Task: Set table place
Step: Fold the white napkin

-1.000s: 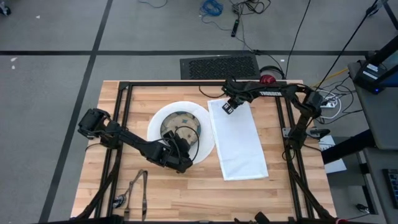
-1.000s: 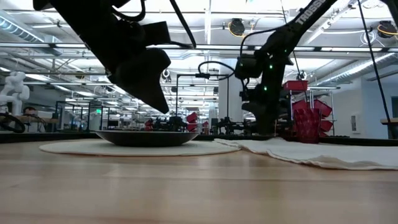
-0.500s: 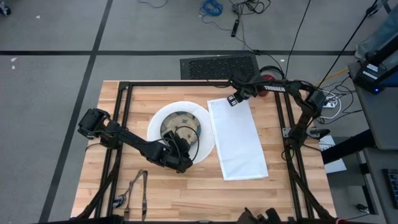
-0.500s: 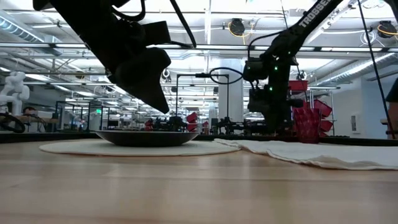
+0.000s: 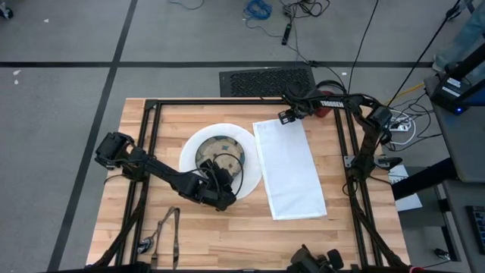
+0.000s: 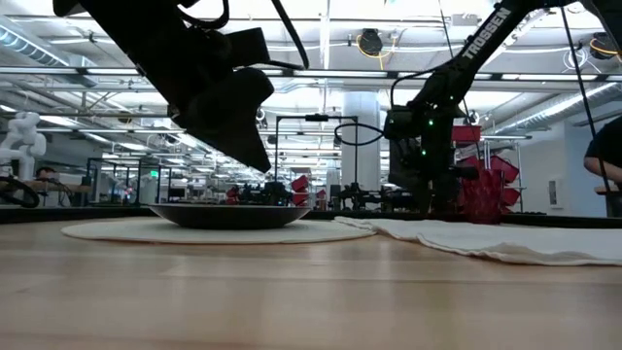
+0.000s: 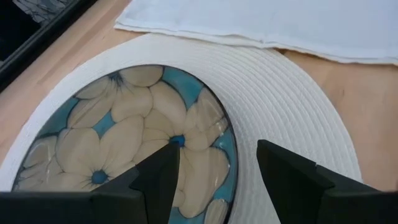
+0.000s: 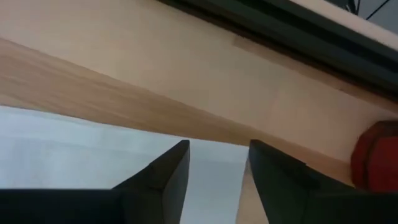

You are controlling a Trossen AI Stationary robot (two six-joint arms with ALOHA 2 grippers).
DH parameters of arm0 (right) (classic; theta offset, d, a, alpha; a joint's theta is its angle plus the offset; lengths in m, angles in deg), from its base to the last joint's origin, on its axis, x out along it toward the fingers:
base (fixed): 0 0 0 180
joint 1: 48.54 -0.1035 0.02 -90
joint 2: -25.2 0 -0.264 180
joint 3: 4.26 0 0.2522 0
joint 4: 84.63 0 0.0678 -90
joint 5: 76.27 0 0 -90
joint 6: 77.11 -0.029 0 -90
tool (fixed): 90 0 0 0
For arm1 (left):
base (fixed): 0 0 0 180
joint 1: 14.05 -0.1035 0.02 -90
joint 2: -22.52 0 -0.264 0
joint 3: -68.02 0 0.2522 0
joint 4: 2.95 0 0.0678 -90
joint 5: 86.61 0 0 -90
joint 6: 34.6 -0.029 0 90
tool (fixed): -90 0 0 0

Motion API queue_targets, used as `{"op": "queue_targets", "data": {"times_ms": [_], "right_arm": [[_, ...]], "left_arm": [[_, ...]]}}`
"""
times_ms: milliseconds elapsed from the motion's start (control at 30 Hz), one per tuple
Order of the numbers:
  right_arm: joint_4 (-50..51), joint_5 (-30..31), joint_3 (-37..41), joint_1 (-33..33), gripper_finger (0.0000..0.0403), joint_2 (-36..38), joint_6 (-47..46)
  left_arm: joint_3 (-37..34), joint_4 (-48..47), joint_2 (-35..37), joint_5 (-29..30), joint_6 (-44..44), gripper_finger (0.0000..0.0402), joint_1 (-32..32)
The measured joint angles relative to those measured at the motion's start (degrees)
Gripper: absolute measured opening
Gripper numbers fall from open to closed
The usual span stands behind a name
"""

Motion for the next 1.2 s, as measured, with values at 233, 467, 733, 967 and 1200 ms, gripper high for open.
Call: {"op": "queue_targets", "data": {"times_ms": [233, 467, 733, 967, 1200], "right_arm": [[-0.49, 0.15, 0.00, 0.04, 0.0160, -1.56, -1.80], [-0.62, -0.15, -0.35, 0.63, 0.0160, -3.31, -4.72], [-0.40, -0.37, -0.28, 0.10, 0.0123, -3.50, -3.81], [-0.62, 0.72, -0.27, -1.90, 0.0030, -3.62, -1.72], [-0.48, 4.22, -0.04, -3.59, 0.0021, -3.14, 0.90]], "left_arm": [[0.00, 0.32, 0.00, 1.63, 0.00, 0.0201, -0.02], [0.00, 0.32, 0.00, 1.63, 0.00, 0.0201, -0.02], [0.00, 0.45, 0.00, 0.55, 0.67, 0.0201, -0.34], [1.09, 0.71, 0.28, -10.78, 3.19, 0.0198, -5.37], [4.90, 0.84, 0.31, -13.70, -4.17, 0.0178, -13.15]]}}
